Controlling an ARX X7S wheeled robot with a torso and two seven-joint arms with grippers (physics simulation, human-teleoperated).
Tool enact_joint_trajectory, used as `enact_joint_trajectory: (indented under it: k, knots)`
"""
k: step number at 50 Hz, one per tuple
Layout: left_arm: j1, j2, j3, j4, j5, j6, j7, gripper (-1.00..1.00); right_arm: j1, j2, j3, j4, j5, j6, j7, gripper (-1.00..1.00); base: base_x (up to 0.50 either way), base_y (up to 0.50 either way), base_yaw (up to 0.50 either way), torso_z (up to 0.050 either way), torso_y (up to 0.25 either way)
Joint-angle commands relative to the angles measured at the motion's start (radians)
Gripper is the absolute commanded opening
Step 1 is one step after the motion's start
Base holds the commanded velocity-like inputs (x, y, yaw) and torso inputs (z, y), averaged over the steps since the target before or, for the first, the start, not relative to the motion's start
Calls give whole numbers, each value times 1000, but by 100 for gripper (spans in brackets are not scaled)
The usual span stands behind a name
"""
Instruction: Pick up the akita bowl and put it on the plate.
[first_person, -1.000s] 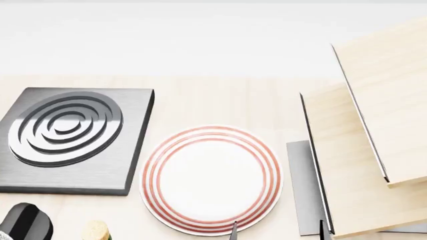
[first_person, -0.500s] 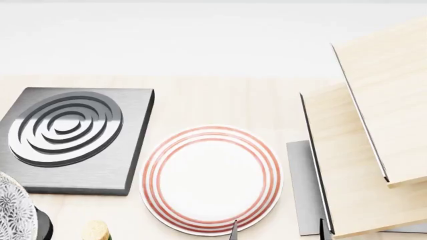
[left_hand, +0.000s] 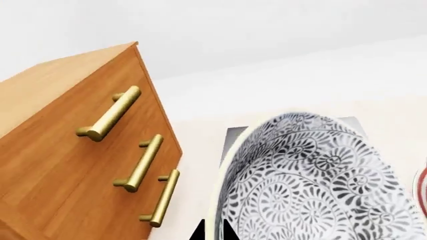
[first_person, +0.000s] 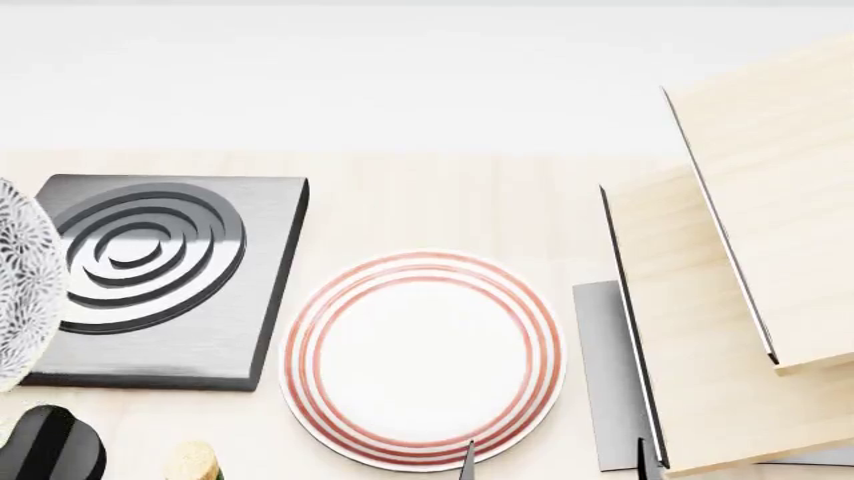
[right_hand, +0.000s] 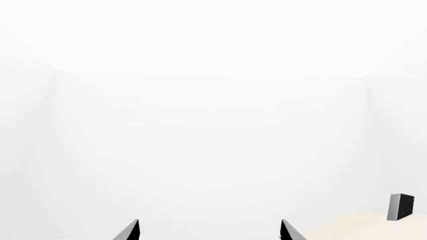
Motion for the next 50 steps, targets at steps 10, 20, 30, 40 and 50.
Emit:
enact_joint_trajectory:
  k: [10,20,30,40,50]
  knots:
    - [-246,240,111,-178,152,27,44,-100,4,4,-11,13,5,-4,4,100,0,0,0,0,0]
    - [-338,383,171,-343,148,22,95,-100,10,8,-13,21,17,-6,5,100,0,0,0,0,0]
    - [-409,503,211,-552,168,44,175,-100,7,14,-13,16,21,-8,9,100,0,0,0,0,0]
    - [-481,596,256,-715,194,44,231,-100,7,16,-15,23,21,-12,14,100,0,0,0,0,1]
    - [-540,684,273,-868,199,55,269,-100,11,14,-21,40,21,-22,17,100,0,0,0,0,1]
